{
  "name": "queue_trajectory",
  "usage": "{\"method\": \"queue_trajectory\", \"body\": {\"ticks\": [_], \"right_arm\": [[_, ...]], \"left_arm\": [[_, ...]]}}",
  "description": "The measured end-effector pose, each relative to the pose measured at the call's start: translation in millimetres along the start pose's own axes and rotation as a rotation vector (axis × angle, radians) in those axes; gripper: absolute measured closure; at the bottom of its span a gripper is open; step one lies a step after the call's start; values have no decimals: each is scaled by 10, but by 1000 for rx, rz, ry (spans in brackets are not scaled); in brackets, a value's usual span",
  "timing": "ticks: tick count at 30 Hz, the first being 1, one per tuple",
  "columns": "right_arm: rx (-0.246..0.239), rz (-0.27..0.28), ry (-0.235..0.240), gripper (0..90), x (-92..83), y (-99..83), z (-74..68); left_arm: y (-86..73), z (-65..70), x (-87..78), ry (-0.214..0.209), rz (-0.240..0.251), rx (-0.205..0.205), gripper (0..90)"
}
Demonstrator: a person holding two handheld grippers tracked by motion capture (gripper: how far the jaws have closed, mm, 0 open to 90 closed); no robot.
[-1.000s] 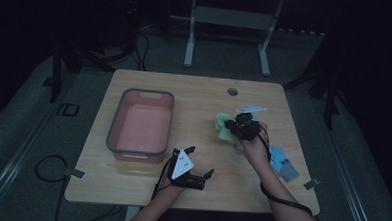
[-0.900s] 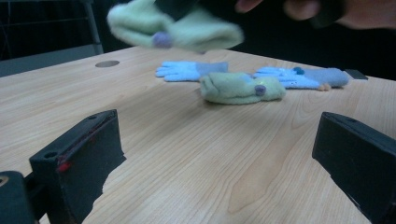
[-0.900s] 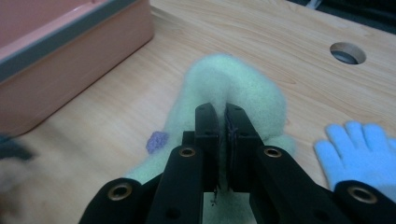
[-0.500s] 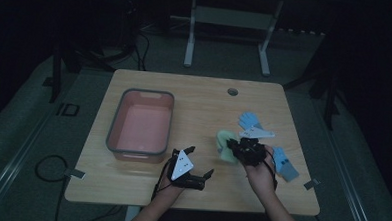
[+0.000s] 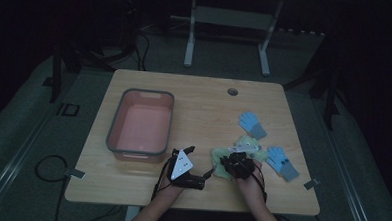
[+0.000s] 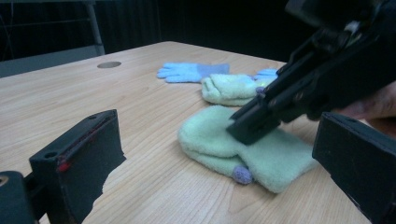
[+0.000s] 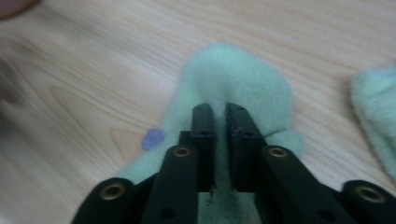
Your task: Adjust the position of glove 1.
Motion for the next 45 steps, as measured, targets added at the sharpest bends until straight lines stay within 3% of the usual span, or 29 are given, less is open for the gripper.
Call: {"method": "queue_trajectory", "body": {"ticks": [7, 9, 11, 15, 20, 23, 28, 30, 35, 38, 42, 45], "right_arm": [[-29, -4, 18, 641, 36, -3, 17], [-34, -7, 36, 602, -23, 31, 33], [-50, 40, 39, 597, -155, 118, 103], [-107, 92, 30, 583, -397, 233, 406], [-190, 98, 82, 635, -529, 204, 781], [-208, 69, 94, 635, -503, 157, 986], [-216, 34, 115, 629, -333, 127, 1141], [-194, 23, 134, 620, -246, 116, 1173], [-195, -22, 125, 588, -44, 1, 1227], [-176, -2, 140, 593, -26, -16, 1238], [-153, 14, 145, 678, -20, -37, 1244], [-138, 18, 148, 800, -29, -45, 1226]], "left_arm": [[0, -1, 1, 5, 1, -1, 18], [1, 0, -1, 7, 3, 0, 18], [1, 0, -2, 7, 3, 1, 18], [1, 3, -1, 3, 3, 2, 18], [0, 8, 1, 3, 0, 7, 18], [-2, 4, 5, 2, -3, 3, 18], [-5, 5, 10, -1, -8, 1, 18], [-6, 4, 11, -1, -10, 1, 18], [-6, 5, 11, -3, -11, 2, 19], [-7, 4, 12, -2, -11, 1, 18], [-7, 3, 11, -1, -12, 2, 18], [-8, 2, 11, 0, -12, 0, 18]]}}
Point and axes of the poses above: each handheld gripper's, and its own axes: x roughly forward along the jaws, y roughly out of its top, z roughly to its right, the point moved 9 cm from there along x, roughly forward along the jaws, and after that the axes turned 3 degrees about z, right-handed, at the moved point
